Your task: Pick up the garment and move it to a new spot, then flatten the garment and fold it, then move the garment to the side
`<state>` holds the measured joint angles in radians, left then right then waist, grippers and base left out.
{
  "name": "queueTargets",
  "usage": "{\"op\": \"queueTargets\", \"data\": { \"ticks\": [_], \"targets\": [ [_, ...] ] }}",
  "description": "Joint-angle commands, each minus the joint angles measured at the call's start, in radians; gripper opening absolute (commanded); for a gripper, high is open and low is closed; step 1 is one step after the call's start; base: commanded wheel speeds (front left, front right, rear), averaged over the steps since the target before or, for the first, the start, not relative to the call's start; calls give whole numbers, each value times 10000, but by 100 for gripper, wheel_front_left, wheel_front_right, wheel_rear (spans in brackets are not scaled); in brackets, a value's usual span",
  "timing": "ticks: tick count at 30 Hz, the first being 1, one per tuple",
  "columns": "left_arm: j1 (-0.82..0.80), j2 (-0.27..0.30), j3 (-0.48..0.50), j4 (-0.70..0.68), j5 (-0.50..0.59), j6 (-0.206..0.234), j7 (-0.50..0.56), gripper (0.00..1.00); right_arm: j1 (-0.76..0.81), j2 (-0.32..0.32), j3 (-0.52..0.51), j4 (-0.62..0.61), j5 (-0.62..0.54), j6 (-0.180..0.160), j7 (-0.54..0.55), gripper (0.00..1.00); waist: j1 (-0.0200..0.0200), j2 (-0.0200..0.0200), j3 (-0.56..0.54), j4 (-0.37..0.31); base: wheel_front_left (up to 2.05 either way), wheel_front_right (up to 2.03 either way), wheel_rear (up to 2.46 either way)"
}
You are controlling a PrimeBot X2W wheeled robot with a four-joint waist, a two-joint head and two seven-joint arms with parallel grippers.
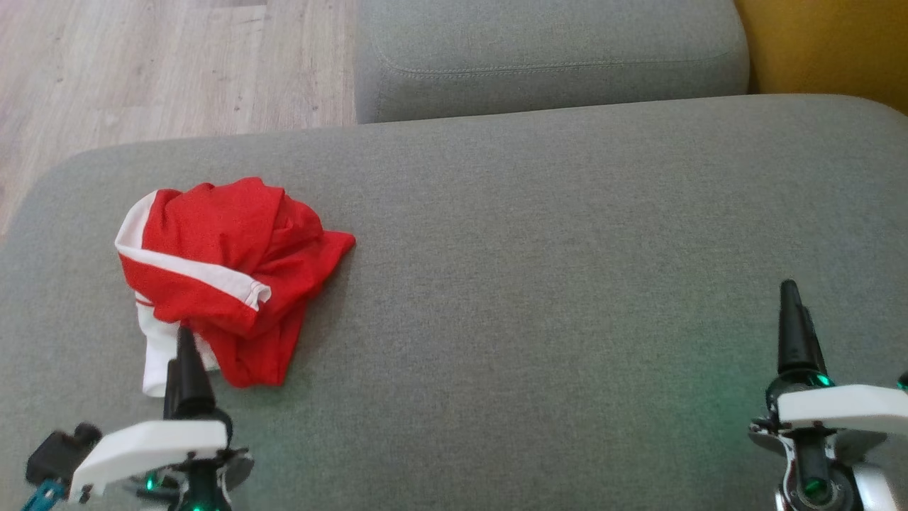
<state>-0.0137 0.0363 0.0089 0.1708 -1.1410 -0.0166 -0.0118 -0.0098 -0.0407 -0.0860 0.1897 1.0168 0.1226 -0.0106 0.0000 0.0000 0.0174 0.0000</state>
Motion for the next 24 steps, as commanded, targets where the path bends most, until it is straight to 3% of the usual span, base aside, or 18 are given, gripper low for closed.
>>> {"op": "queueTargets", "data": {
  "ticks": [1, 15, 24],
  "targets": [
    [-503, 78, 98, -390, 96, 8, -87, 100, -469, -50, 74, -388, -113, 28, -86, 100, 0, 0, -2, 0, 0, 0, 0],
    [-649, 97, -763, -963, 2626, 236, -498, 100, -387, -58, 829, -903, -2481, 37, -499, 100, 0, 0, -33, -40, 0, 0, 0],
    [-791, 432, -1527, -1034, 4169, 365, -761, 100, -387, -63, 1077, -1027, -3978, 43, -764, 100, 0, 0, -31, -140, 0, 0, 0]
  ]
}}
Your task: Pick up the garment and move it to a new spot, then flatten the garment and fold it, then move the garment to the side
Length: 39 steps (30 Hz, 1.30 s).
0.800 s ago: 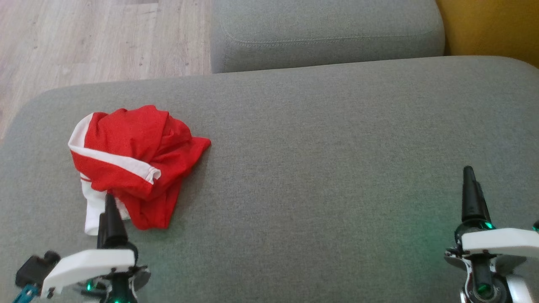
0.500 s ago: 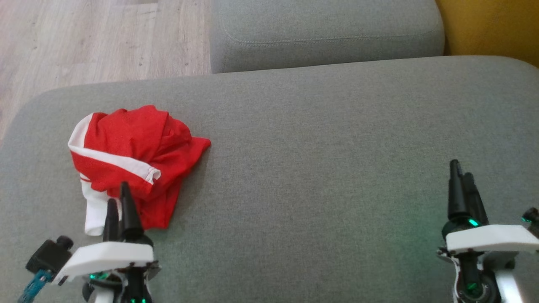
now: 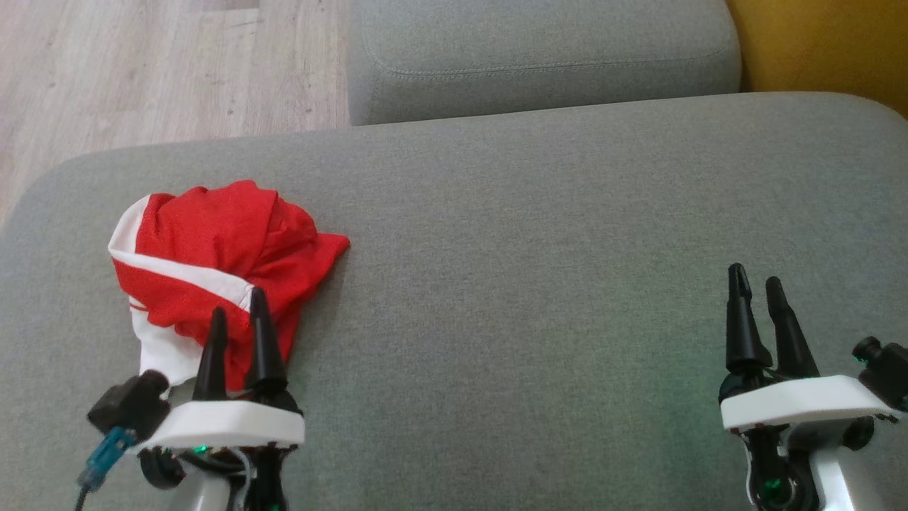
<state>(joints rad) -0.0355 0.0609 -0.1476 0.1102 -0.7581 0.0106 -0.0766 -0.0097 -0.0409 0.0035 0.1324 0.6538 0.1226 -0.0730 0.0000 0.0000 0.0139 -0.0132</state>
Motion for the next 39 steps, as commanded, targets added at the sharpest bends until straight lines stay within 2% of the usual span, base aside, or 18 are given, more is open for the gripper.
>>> {"op": "queueTargets", "data": {
  "ticks": [1, 5, 13, 32, 39],
  "targets": [
    [-597, 238, -66, -417, 510, 132, -143, 100, -383, -61, 193, -452, -510, 43, -170, 100, 0, 0, 6, -17, 0, 0, 0],
    [-728, 497, -641, -268, 1347, 359, -289, 100, -379, -64, 269, -496, -1290, 46, -318, 100, 0, 0, 13, -30, 0, 0, 0],
    [-1029, 843, -1399, 35, 2362, 674, -495, 100, -385, -68, 376, -525, -2412, 51, -524, 100, 0, 0, 64, -1, 0, 0, 0],
    [-1887, 1677, -3436, 969, 5101, 1749, -1052, 100, -505, -78, 638, -552, -5658, 63, -1084, 100, 0, 0, 112, -28, 0, 0, 0],
    [-2257, 1849, -4445, 1353, 6196, 1888, -1258, 100, -529, -82, 945, -538, -6988, 68, -1291, 100, 0, 0, 93, -39, 0, 0, 0]
  ]
}}
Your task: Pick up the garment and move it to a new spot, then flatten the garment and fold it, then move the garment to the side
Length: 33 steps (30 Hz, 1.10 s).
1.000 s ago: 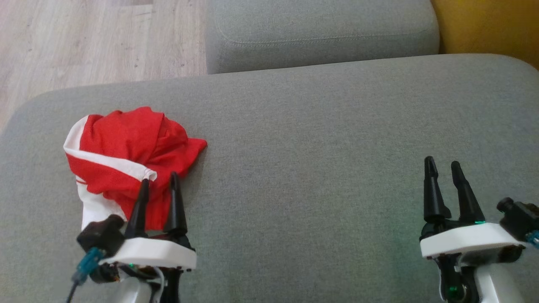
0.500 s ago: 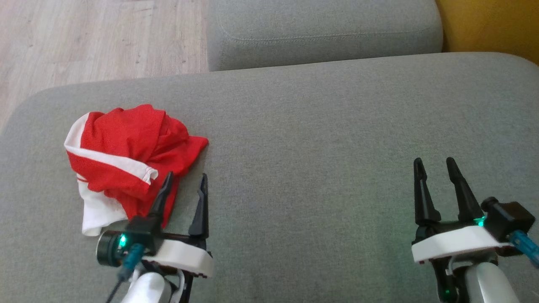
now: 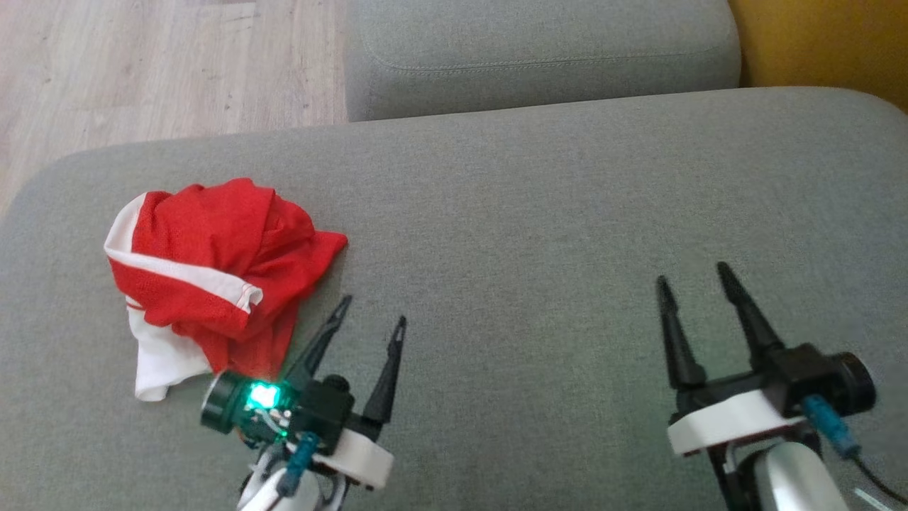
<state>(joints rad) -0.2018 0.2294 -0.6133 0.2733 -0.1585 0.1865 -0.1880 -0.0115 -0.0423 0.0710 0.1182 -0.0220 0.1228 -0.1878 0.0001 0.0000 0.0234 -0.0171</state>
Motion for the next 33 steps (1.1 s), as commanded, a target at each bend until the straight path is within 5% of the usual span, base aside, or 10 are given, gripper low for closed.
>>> {"op": "queueTargets", "data": {
  "ticks": [1, 7, 18, 33],
  "targets": [
    [-626, 154, 116, -225, 294, 181, -173, 100, -517, -69, 319, -403, -393, 66, -172, 100, -1, 0, -1, -4, 0, 0, 0],
    [-669, 63, 65, -427, 256, 580, -349, 100, -490, -72, 300, -654, -865, 70, -349, 100, -1, 0, 13, 47, 0, 0, 0],
    [61, -282, 1317, -1054, -760, 723, -642, 100, -297, -77, -184, -846, 4, 77, -644, 100, -1, 0, 32, 150, 0, 0, 0],
    [651, -1075, 2589, 285, -1275, -232, -738, 100, 56, -79, -440, 134, 903, 79, -740, 100, -1, 0, -161, 188, 0, 0, 0]
  ]
}}
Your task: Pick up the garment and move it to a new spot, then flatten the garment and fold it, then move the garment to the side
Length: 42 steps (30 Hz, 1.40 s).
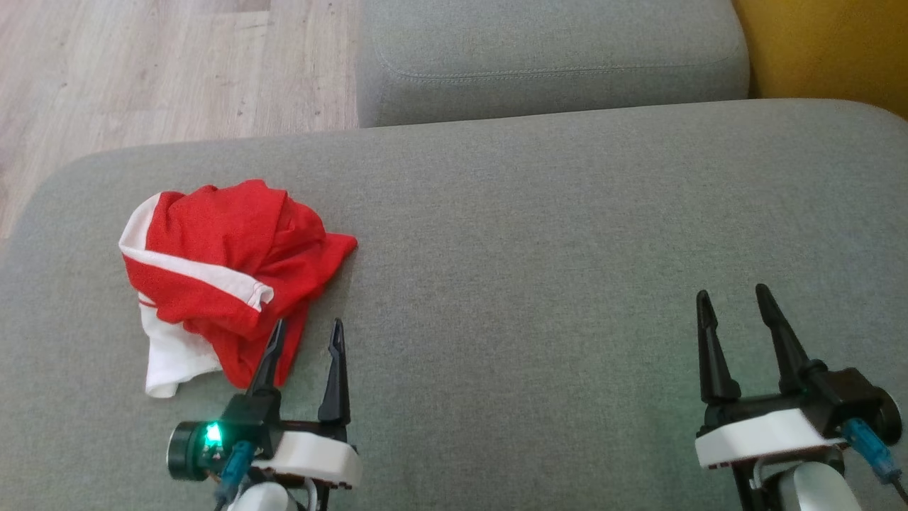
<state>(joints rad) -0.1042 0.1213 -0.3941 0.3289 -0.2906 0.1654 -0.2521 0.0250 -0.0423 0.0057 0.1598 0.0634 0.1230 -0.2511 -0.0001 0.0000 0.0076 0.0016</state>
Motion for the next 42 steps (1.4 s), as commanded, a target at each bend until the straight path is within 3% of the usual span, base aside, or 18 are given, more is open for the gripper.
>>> {"op": "queueTargets", "data": {
  "ticks": [1, 19, 42],
  "targets": [
    [-334, -35, 454, -254, 42, -64, -97, 100, -318, -79, 229, -239, 53, 77, -107, 100, 1, 0, -7, 4, 0, 0, 0],
    [-286, -390, 1026, 110, 493, -673, -97, 100, -381, -79, 413, 39, 136, 77, -107, 100, 1, 0, -143, 239, 0, 0, 0],
    [-133, -319, 1612, 509, 839, -730, -97, 100, -228, -79, 1480, 118, 695, 77, -107, 100, 1, 0, -472, 2553, 0, 0, 0]
  ]
}}
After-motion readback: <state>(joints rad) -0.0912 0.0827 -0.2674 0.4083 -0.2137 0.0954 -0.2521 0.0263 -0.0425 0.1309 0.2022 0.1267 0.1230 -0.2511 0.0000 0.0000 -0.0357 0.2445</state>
